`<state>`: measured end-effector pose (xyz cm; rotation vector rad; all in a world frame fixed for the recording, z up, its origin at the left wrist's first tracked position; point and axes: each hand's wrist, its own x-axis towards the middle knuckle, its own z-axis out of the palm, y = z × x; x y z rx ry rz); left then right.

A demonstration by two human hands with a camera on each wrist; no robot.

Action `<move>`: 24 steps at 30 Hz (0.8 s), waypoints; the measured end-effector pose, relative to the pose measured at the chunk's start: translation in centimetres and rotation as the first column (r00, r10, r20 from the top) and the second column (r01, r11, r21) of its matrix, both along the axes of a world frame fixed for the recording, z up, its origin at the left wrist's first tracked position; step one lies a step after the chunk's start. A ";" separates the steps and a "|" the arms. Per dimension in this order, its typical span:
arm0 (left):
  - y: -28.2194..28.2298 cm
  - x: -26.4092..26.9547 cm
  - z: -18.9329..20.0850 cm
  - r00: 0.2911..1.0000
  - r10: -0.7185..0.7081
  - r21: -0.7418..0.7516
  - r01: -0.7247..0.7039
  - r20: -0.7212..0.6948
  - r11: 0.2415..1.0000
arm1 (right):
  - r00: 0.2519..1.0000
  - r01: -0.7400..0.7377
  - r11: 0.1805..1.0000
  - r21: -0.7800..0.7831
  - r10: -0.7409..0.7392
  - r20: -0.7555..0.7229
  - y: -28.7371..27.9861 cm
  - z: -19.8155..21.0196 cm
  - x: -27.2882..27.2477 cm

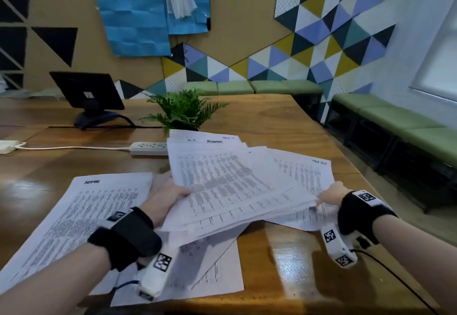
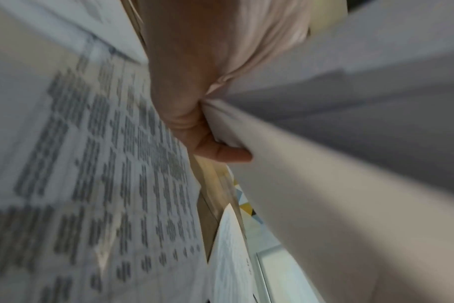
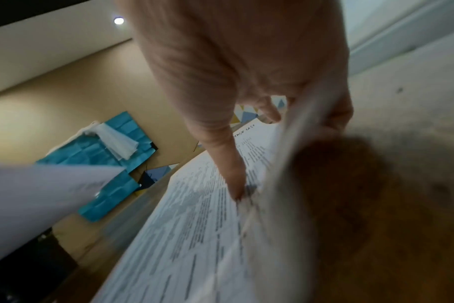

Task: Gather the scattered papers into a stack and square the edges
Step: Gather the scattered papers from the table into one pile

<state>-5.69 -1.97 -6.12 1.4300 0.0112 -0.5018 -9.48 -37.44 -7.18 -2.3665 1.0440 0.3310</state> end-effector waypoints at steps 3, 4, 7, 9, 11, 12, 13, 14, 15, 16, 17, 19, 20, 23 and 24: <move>-3.4 -0.5 -0.2 0.997 -0.079 -0.117 0.079 0.012 0.990 | 0.973 0.015 0.966 0.259 -0.074 0.219 -0.5 -0.8 -0.5; -4.6 -0.3 -0.4 0.996 -0.088 -0.130 0.089 0.017 0.987 | 0.950 0.045 0.936 0.349 -0.148 0.274 -0.4 -0.6 -0.9; -7.9 1.6 -2.0 0.996 -0.093 -0.072 0.094 0.013 0.993 | 0.934 0.026 0.890 0.455 -0.184 0.307 -1.3 0.2 -2.2; -9.6 2.9 -3.0 0.995 -0.100 0.134 0.098 0.007 0.986 | 0.957 0.000 0.835 0.550 -0.160 0.243 -2.5 0.1 -2.6; -10.7 3.5 -3.4 0.985 -0.171 0.352 0.162 -0.006 0.922 | 0.950 0.038 0.723 0.690 -0.239 0.199 -3.8 -0.5 -3.4; -11.1 3.5 -3.3 0.974 -0.224 0.414 0.207 -0.006 0.886 | 0.960 0.022 0.677 0.736 -0.219 0.172 -4.1 -0.7 -3.7; -11.4 3.5 -3.0 0.964 -0.265 0.447 0.239 -0.003 0.862 | 0.972 -0.004 0.671 0.741 -0.171 0.160 -4.4 -0.8 -3.7; -11.6 3.6 -2.9 0.955 -0.295 0.486 0.247 0.023 0.838 | 0.980 -0.027 0.661 0.750 -0.131 0.150 -4.1 -0.6 -3.8; -11.4 3.7 -2.7 0.945 -0.321 0.542 0.241 0.058 0.805 | 0.989 -0.061 0.635 0.770 -0.063 0.131 -3.8 -0.8 -3.8; -11.1 3.6 -2.4 0.932 -0.352 0.600 0.233 0.088 0.765 | 0.994 -0.075 0.640 0.765 -0.010 0.105 -3.2 -0.8 -3.5; -10.5 3.6 -2.0 0.918 -0.379 0.664 0.211 0.118 0.718 | 0.996 -0.073 0.662 0.746 0.012 0.087 -2.9 -1.1 -3.0; -8.4 3.7 -1.5 0.904 -0.382 0.764 0.109 0.190 0.637 | 0.992 -0.077 0.771 0.632 -0.004 0.126 -1.8 -1.3 -2.6; -7.0 3.8 -1.2 0.902 -0.362 0.799 0.035 0.233 0.600 | 0.985 -0.086 0.803 0.589 -0.018 0.169 -1.3 -1.1 -2.5; -1.6 4.1 -0.9 0.902 -0.329 0.875 -0.097 0.279 0.475 | 0.962 -0.112 0.806 0.582 -0.057 0.265 -1.5 -0.2 -2.4; 0.3 4.1 -0.9 0.905 -0.333 0.908 -0.116 0.263 0.402 | 0.950 -0.099 0.792 0.602 -0.105 0.294 -1.9 0.3 -2.4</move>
